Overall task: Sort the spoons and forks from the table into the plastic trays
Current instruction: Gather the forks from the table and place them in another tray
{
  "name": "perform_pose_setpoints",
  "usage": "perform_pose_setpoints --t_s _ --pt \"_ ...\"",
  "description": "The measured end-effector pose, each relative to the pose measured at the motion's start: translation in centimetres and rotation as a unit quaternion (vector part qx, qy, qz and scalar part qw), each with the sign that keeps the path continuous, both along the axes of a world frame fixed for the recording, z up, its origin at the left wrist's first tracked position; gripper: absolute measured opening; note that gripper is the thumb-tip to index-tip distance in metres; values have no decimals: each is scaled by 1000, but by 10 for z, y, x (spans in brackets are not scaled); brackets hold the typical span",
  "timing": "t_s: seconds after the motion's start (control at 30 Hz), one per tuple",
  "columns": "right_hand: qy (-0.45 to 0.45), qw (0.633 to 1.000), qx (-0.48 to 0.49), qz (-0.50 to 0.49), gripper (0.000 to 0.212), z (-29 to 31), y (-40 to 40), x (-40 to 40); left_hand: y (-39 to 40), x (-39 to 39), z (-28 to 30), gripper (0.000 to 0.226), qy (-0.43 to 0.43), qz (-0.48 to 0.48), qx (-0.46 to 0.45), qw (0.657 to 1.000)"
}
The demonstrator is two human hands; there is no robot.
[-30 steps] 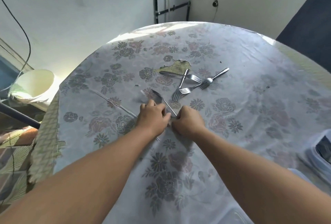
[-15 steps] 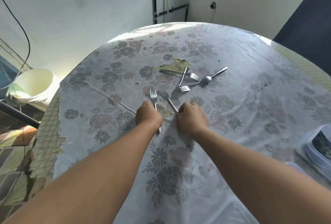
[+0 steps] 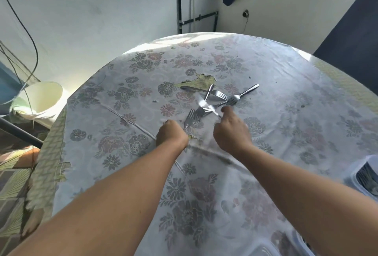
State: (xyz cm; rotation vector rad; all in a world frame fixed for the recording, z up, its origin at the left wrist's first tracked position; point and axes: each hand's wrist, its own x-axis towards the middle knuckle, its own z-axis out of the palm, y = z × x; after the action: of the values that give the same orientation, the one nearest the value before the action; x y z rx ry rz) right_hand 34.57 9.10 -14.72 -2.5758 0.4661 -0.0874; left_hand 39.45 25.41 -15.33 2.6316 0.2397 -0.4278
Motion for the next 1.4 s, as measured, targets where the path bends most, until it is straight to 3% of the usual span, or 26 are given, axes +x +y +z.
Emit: perform_pose_setpoints --t_s 0.17,0.3,0.53,0.67,0.8,0.93,1.03,1.13,1.23,1.4 --pt "74 992 -75 74 48 3 -26 31 -14 -3 -12 16 -1 -23 32 999" --pt "128 979 -120 107 66 2 -28 50 -18 -1 -14 26 31 -18 39 999" --pt "61 982 -134 120 20 -12 -30 53 -12 -2 1 13 -51 69 -116 990" --pt "-8 979 -136 154 31 -9 -35 39 -18 4 7 18 -83 129 -198 968" --pt "-80 989 -75 95 36 5 -37 31 -27 17 5 25 -101 71 -181 976" --pt "-78 997 8 -7 32 16 -49 38 -50 32 2 37 -78 0 -125 989" --pt "-43 994 50 -84 35 13 -70 37 -67 34 5 32 -61 -14 -114 991" --pt "23 990 38 -136 51 5 -95 31 -76 25 7 26 -47 -41 -177 982" --pt "79 982 28 -170 39 -4 -110 29 -78 14 7 23 -63 -106 -166 978" --pt "104 985 1 -139 19 -7 -110 28 -74 21 4 35 -171 -202 -38 964"
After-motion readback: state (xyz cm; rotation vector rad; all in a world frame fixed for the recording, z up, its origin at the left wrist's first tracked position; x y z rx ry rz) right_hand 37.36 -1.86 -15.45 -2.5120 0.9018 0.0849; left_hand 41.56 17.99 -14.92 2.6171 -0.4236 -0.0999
